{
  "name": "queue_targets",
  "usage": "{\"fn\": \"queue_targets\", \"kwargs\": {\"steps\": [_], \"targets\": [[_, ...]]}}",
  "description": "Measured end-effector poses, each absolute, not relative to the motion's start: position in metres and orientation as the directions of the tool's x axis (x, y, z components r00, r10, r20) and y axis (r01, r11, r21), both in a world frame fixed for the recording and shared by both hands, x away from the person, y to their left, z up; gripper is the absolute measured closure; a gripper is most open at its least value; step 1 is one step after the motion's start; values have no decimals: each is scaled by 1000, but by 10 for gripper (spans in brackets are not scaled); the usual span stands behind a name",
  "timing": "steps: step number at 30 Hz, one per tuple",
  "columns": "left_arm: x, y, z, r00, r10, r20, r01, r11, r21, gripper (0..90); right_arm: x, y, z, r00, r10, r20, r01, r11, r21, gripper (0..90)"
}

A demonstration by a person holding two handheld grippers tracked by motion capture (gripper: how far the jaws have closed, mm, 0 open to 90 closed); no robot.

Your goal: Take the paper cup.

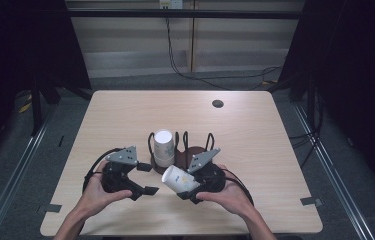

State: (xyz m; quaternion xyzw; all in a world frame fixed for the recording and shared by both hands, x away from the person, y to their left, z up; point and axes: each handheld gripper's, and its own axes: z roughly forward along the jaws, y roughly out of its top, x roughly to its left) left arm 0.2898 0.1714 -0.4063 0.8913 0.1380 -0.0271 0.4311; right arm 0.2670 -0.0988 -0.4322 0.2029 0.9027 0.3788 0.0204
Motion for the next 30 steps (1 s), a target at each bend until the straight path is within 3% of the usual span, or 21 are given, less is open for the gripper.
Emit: {"fn": "queue_targets", "kwargs": {"steps": [30], "targets": [[284, 151, -416, 973, 175, -154, 232, -676, 700, 191, 263, -91, -431, -940, 305, 151, 335, 749, 571, 330]]}}
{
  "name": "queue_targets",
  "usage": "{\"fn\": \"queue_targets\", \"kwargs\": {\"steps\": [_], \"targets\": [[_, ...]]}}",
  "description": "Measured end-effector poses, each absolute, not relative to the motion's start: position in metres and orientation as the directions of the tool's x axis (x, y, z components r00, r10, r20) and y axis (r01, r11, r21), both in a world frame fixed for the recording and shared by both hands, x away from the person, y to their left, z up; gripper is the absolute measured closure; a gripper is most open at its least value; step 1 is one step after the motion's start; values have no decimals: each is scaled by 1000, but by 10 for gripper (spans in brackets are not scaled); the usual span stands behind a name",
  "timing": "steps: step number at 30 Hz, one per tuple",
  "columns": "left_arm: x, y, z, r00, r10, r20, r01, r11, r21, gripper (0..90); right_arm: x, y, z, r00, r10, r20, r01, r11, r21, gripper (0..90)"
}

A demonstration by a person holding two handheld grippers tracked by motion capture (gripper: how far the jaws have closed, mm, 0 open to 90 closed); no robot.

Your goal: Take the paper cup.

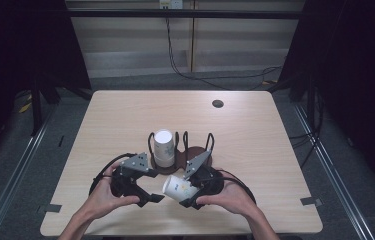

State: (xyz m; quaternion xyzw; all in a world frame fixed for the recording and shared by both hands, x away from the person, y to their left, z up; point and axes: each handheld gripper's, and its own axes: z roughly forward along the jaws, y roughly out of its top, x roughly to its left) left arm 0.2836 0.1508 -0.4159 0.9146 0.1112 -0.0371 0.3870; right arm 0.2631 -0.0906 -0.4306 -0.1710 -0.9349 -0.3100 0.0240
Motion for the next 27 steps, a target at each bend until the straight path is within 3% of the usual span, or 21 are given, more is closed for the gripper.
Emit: {"fn": "queue_targets", "kwargs": {"steps": [3, 27], "targets": [[283, 149, -418, 974, 166, -155, 227, -685, 692, 225, 262, -88, -431, -944, 295, 146, 325, 765, 556, 329], [278, 129, -431, 981, 87, -173, 178, -758, 628, 235, 258, -81, -436, -953, 242, 181, 301, 810, 503, 326]]}}
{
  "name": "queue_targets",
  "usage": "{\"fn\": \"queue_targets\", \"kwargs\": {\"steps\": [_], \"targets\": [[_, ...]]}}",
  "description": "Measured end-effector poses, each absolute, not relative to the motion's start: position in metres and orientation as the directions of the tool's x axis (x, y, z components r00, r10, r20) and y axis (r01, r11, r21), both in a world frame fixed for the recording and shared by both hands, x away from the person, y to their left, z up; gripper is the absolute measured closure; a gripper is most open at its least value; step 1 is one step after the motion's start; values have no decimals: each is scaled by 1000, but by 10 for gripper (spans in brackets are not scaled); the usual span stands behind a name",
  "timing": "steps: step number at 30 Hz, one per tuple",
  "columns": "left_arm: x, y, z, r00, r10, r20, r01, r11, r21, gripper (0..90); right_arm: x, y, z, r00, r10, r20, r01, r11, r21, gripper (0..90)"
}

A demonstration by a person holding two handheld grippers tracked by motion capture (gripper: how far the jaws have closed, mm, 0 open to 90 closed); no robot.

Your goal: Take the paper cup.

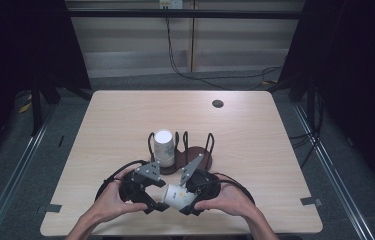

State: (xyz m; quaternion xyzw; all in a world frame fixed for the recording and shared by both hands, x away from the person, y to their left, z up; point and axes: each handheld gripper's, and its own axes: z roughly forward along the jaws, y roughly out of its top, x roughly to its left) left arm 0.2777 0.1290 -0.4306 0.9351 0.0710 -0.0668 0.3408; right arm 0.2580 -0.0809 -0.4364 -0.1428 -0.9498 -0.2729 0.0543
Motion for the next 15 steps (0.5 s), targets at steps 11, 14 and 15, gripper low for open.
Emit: {"fn": "queue_targets", "kwargs": {"steps": [11, 14, 15], "targets": [[275, 128, -427, 981, 47, -186, 159, -744, 649, 288, 255, -76, -438, -962, 204, 182, 271, 808, 523, 322], [275, 128, -428, 981, 37, -191, 154, -747, 647, 296, 254, -73, -439, -963, 200, 182, 267, 813, 518, 323], [275, 127, -428, 981, 34, -192, 153, -748, 646, 304, 253, -72, -439, -962, 202, 184, 269, 814, 515, 323]]}}
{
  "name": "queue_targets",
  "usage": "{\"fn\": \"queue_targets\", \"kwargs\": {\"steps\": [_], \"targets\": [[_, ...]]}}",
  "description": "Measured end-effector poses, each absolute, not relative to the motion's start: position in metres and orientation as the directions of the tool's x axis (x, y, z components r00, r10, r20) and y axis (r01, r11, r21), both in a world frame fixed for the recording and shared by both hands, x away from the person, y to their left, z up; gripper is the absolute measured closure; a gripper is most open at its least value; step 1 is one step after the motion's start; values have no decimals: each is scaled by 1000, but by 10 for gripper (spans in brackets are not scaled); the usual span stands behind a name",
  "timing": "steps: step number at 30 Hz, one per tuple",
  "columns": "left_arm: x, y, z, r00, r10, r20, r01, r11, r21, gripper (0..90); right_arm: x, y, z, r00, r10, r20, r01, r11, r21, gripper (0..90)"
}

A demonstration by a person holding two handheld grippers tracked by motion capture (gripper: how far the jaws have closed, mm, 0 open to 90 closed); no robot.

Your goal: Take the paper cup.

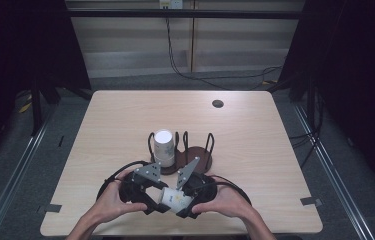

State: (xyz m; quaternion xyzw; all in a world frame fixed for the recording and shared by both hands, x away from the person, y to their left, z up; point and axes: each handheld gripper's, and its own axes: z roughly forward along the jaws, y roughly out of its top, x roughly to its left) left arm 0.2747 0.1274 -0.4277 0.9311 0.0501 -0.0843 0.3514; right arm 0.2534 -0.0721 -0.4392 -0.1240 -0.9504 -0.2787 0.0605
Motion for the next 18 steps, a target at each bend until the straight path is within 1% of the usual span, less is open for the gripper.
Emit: {"fn": "queue_targets", "kwargs": {"steps": [2, 6, 12, 16, 18], "targets": [[274, 127, -428, 981, 30, -194, 150, -752, 642, 326, 253, -71, -440, -962, 201, 182, 268, 815, 514, 323], [273, 126, -427, 983, 25, -182, 138, -757, 639, 329, 253, -73, -439, -969, 182, 169, 245, 814, 527, 323], [273, 126, -427, 980, 19, -197, 143, -758, 637, 326, 253, -72, -438, -969, 178, 171, 243, 812, 531, 325], [272, 123, -430, 979, 14, -204, 143, -762, 632, 312, 251, -71, -437, -970, 171, 171, 237, 811, 534, 326], [273, 122, -430, 977, 14, -214, 149, -762, 630, 295, 252, -71, -436, -972, 167, 163, 231, 799, 555, 329]]}}
